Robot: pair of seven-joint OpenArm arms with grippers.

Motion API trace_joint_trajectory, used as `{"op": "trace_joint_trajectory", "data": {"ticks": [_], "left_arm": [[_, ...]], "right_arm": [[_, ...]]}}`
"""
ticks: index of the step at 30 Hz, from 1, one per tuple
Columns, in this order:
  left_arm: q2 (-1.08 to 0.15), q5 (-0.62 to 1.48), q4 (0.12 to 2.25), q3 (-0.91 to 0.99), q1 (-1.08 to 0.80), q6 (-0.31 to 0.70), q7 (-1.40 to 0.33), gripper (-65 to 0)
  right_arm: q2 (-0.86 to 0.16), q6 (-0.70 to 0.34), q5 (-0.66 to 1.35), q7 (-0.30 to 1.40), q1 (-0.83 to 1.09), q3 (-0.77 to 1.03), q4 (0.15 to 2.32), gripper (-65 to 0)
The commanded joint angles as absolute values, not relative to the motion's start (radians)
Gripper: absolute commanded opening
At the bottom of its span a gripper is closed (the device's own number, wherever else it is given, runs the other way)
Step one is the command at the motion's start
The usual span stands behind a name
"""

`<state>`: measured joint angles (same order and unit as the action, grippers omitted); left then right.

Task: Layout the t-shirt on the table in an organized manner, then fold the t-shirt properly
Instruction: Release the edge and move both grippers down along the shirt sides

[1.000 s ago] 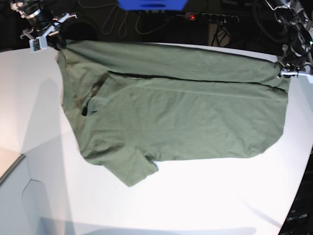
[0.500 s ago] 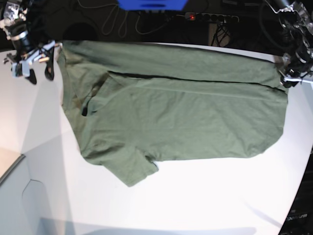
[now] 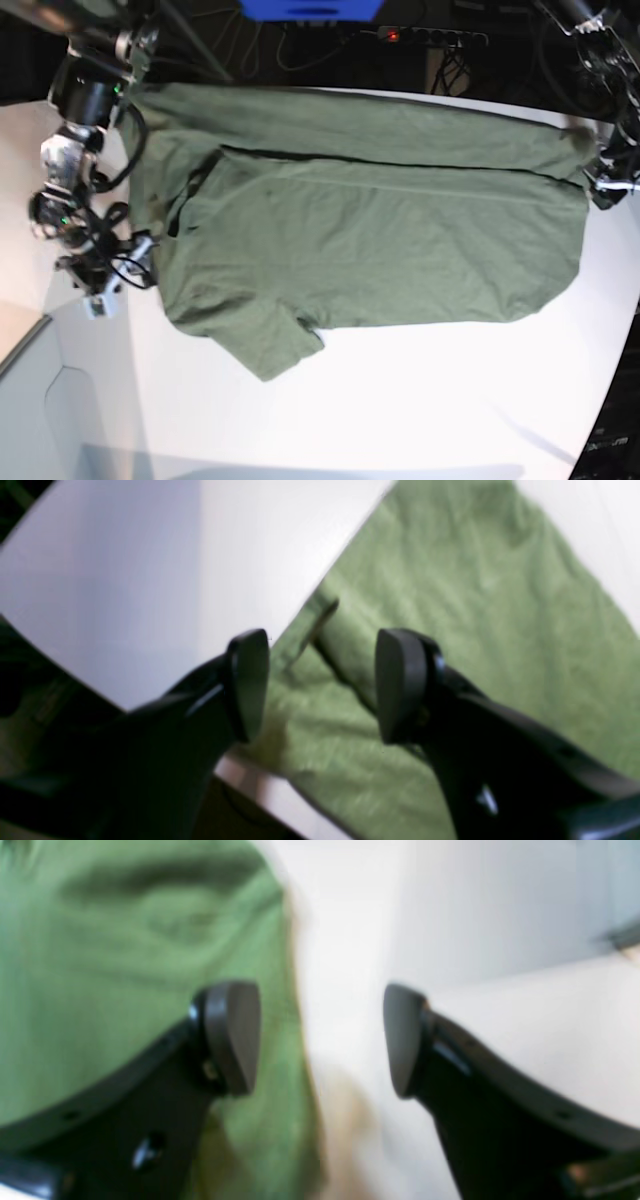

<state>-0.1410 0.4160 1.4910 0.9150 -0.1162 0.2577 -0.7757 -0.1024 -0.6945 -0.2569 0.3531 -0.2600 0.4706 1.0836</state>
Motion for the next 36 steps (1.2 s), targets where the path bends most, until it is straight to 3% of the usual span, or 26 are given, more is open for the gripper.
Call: {"op": "trace_joint_trajectory", "data": {"ticks": [1, 6, 14, 17, 22, 33, 36], "left_arm": [[-0.16, 0.429, 1.512, 0.917, -0.099, 0.26, -0.756, -31.8], [-0.163, 0.426, 1.506, 0.915, -0.067, 0.26, -0.756, -31.8], [-0.163, 0.424, 1.495, 0.914, -0.022, 0.26, -0.756, -31.8], [-0.185, 0.395, 1.443, 0.914, 0.015, 0.26, -0.756, -31.8], [-0.202, 0.349, 1.346, 0.912, 0.101, 0.265, -0.756, -31.8], [-0.222, 0.226, 1.104, 0.906, 0.286, 0.266, -0.644, -31.8], [-0.223, 0.216, 1.055, 0.831, 0.305, 0.266, -0.604, -31.8]], "right_arm": [[-0.117, -0.698, -0.26, 0.328, -0.32, 0.473, 1.047, -26.0], [-0.136, -0.698, -0.285, 0.326, -0.438, 0.464, 0.835, -26.0], [-0.137, -0.698, -0.283, 0.269, -0.449, 0.463, 0.754, -29.0], [-0.134, -0.698, -0.283, 0.217, -0.414, 0.463, 0.754, -39.0], [-0.139, -0.698, -0.283, 0.203, -0.409, 0.461, 0.754, -65.0], [-0.206, -0.698, -0.283, 0.197, -0.352, 0.469, 0.762, -65.0], [-0.206, -0.698, -0.283, 0.197, -0.344, 0.469, 0.762, -65.0]]}}
